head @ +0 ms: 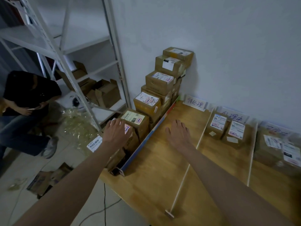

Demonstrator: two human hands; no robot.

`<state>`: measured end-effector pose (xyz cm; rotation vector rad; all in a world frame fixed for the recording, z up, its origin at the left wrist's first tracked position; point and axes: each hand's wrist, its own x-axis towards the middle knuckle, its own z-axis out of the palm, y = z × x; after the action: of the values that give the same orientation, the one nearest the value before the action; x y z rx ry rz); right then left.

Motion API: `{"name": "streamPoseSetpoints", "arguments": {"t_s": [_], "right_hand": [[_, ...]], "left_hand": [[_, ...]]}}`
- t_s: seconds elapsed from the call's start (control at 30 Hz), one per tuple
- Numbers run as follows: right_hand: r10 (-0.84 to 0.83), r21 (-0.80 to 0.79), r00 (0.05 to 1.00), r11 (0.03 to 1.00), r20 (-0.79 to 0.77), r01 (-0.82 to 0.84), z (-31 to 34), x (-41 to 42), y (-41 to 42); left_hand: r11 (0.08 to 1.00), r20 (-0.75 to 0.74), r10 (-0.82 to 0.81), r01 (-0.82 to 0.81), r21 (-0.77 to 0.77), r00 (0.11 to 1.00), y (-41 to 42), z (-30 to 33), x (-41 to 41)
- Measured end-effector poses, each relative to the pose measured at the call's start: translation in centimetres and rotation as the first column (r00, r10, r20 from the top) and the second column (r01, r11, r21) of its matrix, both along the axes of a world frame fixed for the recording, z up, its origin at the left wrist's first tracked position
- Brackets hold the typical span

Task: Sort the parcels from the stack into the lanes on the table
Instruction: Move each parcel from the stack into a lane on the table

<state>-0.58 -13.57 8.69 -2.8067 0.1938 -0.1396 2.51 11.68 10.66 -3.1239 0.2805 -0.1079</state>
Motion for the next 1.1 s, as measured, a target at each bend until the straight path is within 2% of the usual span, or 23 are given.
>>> {"name": "streamPoseSetpoints", "arguments": {"t_s": [0.27, 0.47, 0.57, 0.63, 0.8, 0.93, 1.1], "right_hand": [[-0.049, 0.076, 0.999, 0.996, -0.012, 0.049, -0.5, 6.8, 1.3], [-0.151, 0.136, 0.986, 0.978, -0.067, 0.159, -1.3, 12.3, 3.2], [-0.222, 0.218, 0.966, 0.944, -0.137, 0.248, -2.0, 15.0, 4.3], [-0.279, 0.341, 0.940, 0.879, -0.198, 0.333, -2.6, 17.0, 4.9], [-0.392, 0.637, 0.860, 0.581, -0.326, 0.507, -3.3, 20.8, 6.6], [-0.450, 0.710, 0.800, 0.402, -0.397, 0.578, -3.9, 22.3, 7.1], [-0.459, 0.733, 0.772, 0.312, -0.440, 0.604, -4.7, 22.6, 7.1]], "left_hand": [[0.998, -0.043, -0.055, 0.054, -0.027, 0.998, 0.2, -1.1, 7.8], [0.992, -0.077, -0.121, 0.119, -0.037, 0.990, 0.8, -1.6, 15.7], [0.982, -0.100, -0.164, 0.153, -0.107, 0.981, 0.5, -1.7, 19.3], [0.975, -0.128, -0.170, 0.148, -0.164, 0.977, 0.1, -1.7, 21.6], [0.940, -0.294, -0.199, 0.097, -0.328, 0.935, -0.9, -3.6, 26.6], [0.896, -0.391, -0.261, 0.071, -0.438, 0.882, -1.8, -5.4, 28.4], [0.826, -0.397, -0.285, 0.013, -0.564, 0.873, -1.8, -6.4, 28.2]]}}
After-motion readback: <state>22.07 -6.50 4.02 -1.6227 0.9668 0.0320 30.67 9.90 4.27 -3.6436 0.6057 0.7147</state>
